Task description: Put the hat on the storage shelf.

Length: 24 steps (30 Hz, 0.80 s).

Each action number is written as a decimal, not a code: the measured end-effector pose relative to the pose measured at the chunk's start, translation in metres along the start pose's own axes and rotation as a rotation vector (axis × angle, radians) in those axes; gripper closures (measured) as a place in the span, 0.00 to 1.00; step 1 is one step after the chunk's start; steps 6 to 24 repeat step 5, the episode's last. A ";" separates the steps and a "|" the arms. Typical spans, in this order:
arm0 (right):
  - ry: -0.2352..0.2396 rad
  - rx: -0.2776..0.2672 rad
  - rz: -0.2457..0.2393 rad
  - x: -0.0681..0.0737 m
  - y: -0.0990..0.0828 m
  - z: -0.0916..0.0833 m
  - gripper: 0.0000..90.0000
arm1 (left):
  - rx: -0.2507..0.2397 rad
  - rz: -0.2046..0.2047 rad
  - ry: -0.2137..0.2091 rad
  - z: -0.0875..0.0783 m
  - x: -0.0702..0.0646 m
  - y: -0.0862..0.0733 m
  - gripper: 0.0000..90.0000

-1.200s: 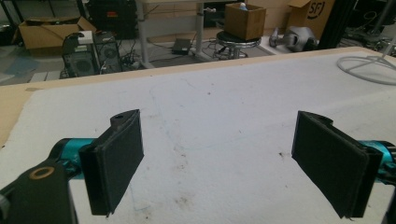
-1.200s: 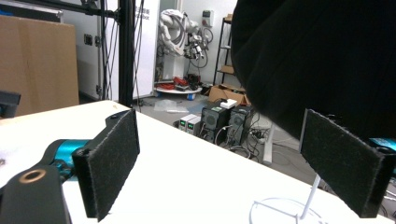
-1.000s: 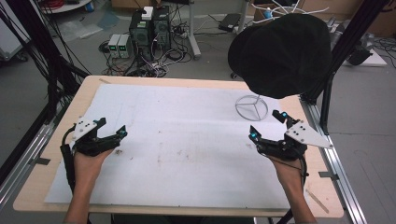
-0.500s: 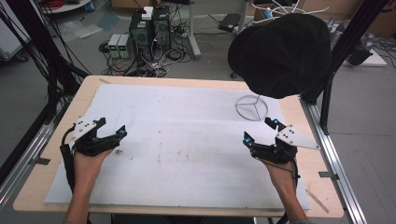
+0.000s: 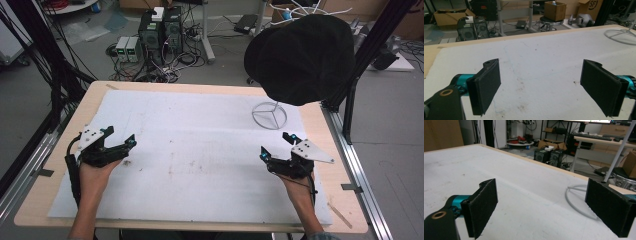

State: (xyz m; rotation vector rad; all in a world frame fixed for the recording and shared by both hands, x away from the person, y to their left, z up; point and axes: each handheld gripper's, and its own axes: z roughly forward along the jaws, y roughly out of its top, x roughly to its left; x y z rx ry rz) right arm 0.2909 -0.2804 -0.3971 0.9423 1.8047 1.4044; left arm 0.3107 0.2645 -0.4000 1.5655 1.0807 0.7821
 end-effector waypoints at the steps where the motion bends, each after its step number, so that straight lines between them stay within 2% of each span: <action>1: -0.001 0.001 0.004 0.000 -0.001 0.000 0.11 | 0.001 0.000 0.000 0.000 0.000 0.000 0.19; 24: -0.005 -0.002 -0.001 -0.002 -0.001 -0.001 0.11 | -0.001 -0.001 -0.002 0.000 0.001 0.000 0.19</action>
